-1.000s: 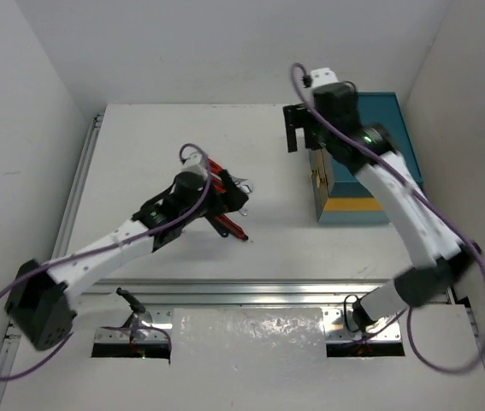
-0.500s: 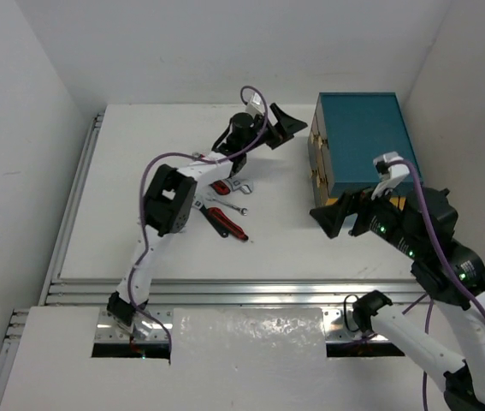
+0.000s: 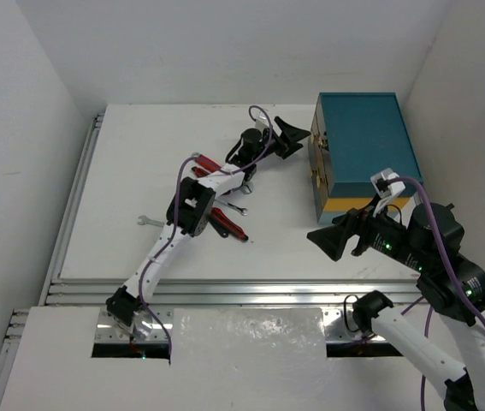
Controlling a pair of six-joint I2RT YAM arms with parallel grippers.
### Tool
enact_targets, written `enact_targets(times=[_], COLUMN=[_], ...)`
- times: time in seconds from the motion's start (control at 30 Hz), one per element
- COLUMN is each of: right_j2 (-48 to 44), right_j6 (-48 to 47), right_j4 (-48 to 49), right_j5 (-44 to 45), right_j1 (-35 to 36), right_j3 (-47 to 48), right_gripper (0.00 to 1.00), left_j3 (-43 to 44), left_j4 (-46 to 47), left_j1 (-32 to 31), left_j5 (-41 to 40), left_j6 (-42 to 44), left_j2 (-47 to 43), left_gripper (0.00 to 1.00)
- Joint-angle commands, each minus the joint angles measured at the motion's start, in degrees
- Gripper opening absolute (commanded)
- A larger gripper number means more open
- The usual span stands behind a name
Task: Sort the tools into containers
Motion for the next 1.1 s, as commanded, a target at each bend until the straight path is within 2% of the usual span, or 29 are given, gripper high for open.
enact_targets(times=[0.0, 0.13, 0.37, 0.47, 0.5, 0.6, 0.63, 0.73, 0.83, 0.9, 0.93, 1.07], right_j2=[-0.45, -0.72, -1.51, -1.60, -1.68, -2.12, -2.39, -2.39, -2.21, -1.78, -1.69, -1.16], right_j6=[0.08, -0.01, -0.09, -0.44, -0.45, -0.53, -0.53, -0.80, -0.97, -1.06, -1.06, -0.19], right_j4=[0.26, -0.18, -0.71, -1.32, -1.32, -1.15, -1.23, -1.41, -1.50, -1.24, -1.23, 0.61], right_j5=[-1.60, -1.77, -2.48, -2.39, -2.56, -2.92, -2.83, -2.57, -2.21, -2.12, -2.04, -3.17], right_j1=[0.15, 0.15, 0.15, 0.15, 0.06, 0.06, 0.15, 0.06, 0.15, 0.06, 0.15, 0.15], right_j3=[1.36, 1.54, 0.57, 0.92, 1.01, 0.75, 0.66, 0.49, 0.40, -0.04, -0.04, -1.36], right_gripper=[0.99, 0.99, 0.99, 0.99, 0.99, 0.99, 0.99, 0.99, 0.99, 0.99, 0.99, 0.99], left_j3=[3.15, 4.20, 5.35, 5.17, 4.91, 4.47, 4.38, 3.59, -2.02, -8.68, -8.72, -18.90], left_j4=[5.59, 6.12, 5.33, 5.07, 5.50, 5.85, 6.03, 6.29, 7.61, 7.88, 8.05, 9.37], left_j1=[-1.14, -1.93, -3.60, -3.77, -3.77, -3.69, -3.69, -3.25, -1.93, -0.44, 0.18, 2.90], left_j5=[-1.33, -2.56, -5.29, -6.08, -6.08, -6.35, -6.43, -6.52, -6.26, -5.38, -4.94, -3.36], left_j6=[-1.75, -2.98, -3.33, -3.95, -4.39, -4.48, -4.56, -4.65, -3.87, -2.90, -2.72, -1.41], left_j2=[-1.26, -0.04, 0.67, 0.93, 1.02, 1.02, 1.02, 0.15, -3.98, -7.83, -9.07, -16.01], left_gripper=[0.83, 0.73, 0.62, 0.49, 0.36, 0.26, 0.17, 0.07, 0.03, 0.01, 0.01, 0.00])
